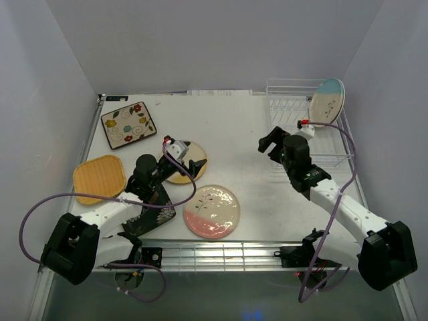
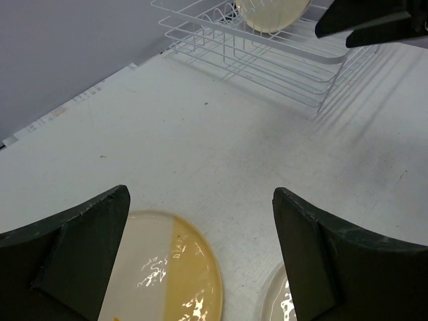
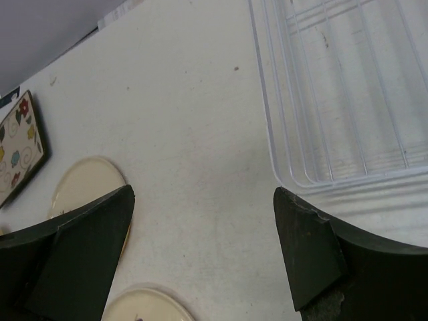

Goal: Load the plates into the dish rack
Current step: Pick up the plate at the center of the board.

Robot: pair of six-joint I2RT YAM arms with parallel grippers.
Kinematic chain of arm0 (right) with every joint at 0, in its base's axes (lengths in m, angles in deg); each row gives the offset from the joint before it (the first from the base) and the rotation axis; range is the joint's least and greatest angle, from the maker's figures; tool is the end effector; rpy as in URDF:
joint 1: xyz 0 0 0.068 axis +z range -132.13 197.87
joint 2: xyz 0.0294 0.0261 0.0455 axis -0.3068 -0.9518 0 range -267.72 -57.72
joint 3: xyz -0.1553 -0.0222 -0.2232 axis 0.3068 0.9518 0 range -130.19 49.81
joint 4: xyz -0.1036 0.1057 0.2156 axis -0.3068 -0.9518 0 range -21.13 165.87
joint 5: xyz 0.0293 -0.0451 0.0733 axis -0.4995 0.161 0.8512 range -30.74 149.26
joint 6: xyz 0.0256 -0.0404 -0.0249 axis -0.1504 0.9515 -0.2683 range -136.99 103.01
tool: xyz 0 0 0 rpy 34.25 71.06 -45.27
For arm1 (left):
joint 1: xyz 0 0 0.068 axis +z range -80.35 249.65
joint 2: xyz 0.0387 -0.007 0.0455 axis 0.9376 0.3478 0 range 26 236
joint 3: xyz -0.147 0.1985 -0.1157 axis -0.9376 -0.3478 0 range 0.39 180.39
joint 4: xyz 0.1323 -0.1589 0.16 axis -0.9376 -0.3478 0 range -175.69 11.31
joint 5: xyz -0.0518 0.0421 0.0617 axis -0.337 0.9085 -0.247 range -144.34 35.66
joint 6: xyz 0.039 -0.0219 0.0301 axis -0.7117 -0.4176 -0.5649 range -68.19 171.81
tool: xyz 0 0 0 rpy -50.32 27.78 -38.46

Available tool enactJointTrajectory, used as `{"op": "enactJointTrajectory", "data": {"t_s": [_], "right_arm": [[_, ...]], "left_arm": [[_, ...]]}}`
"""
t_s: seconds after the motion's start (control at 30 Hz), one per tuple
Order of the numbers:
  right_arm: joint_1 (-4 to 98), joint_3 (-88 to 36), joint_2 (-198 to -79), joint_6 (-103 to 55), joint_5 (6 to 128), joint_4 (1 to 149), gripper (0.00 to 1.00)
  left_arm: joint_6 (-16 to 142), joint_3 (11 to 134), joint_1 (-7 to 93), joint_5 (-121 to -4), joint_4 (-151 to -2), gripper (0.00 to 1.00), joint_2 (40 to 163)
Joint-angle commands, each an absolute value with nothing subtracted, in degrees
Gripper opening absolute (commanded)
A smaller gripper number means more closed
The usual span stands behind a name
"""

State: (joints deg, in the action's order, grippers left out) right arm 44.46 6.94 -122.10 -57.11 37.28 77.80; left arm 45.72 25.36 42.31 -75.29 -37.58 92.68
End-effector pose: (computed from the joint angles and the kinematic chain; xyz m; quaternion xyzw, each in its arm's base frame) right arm 0.2355 0.1030 0.2817 0.2036 0.7835 0.1811 0.5584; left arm 0.2123 -0.1242 0.2365 0.3235 0.6327 -0.2545 0.6560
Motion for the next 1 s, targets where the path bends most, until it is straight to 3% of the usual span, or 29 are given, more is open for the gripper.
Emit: {"op": "enactJointTrajectory", "data": {"t_s": [0.0, 0.27, 0.73, 0.97], "right_arm": [[46.6, 15.1, -118.5, -55.3, 39.8, 86.8, 0.90], [47.8, 22.6, -113.7, -49.9, 47.4, 97.0, 0.90], [48.3, 18.9, -122.6, -48.7, 56.2, 98.4, 0.90], [48.3, 16.7, -126.6, -49.5, 58.5, 99.1, 0.90]], "left_arm": [[43.2, 28.5, 42.5, -79.5, -40.5, 0.98, 93.5], [39.8, 30.5, 42.5, -76.3, -42.3, 0.98, 98.6], [37.1, 38.7, 41.5, -70.0, -50.9, 0.98, 110.2], [33.7, 42.4, 37.6, -63.5, -55.7, 0.91, 113.9]]}}
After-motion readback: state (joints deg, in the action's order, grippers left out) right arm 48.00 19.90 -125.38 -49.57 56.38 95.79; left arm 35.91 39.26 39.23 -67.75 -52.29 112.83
